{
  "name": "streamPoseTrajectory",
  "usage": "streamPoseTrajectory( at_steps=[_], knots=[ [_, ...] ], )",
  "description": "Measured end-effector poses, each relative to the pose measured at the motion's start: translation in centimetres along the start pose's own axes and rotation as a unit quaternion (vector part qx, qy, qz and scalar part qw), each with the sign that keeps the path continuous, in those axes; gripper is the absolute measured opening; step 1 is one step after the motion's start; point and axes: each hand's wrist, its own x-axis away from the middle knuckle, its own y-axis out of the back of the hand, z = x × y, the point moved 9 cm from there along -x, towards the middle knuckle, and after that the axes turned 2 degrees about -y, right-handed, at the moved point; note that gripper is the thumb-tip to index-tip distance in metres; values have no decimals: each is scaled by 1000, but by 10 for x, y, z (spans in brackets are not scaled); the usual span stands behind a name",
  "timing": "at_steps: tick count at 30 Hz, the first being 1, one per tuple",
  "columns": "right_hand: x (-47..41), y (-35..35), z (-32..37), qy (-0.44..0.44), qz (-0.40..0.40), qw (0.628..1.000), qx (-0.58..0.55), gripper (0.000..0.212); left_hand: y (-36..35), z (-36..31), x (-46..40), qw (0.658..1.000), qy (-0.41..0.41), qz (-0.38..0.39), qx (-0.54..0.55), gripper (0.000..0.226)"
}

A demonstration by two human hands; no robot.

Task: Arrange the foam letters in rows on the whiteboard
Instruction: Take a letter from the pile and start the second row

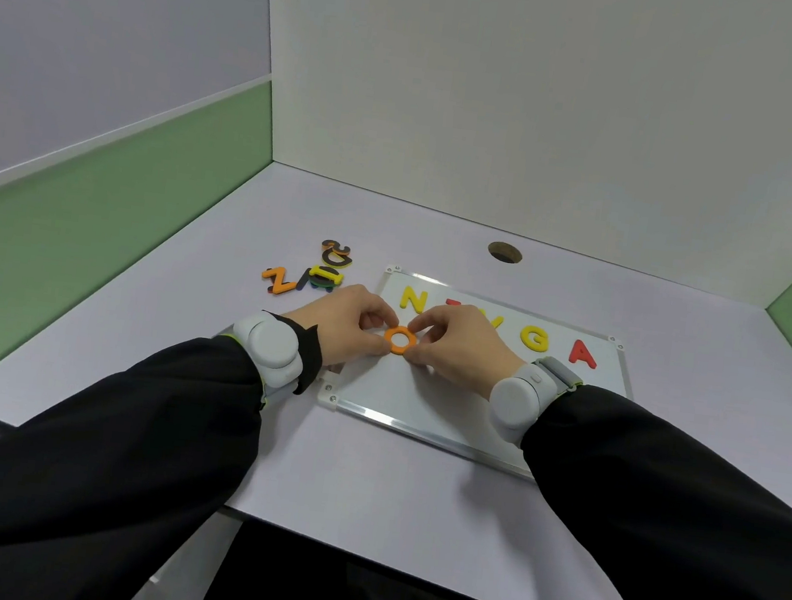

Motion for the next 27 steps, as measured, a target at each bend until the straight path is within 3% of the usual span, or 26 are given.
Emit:
streamPoseTrajectory(
  at_steps=[27],
  knots=[
    [0,0,1,6,2,1000,-1,28,-2,1,-1,1000,7,11,-10,33]
  ],
)
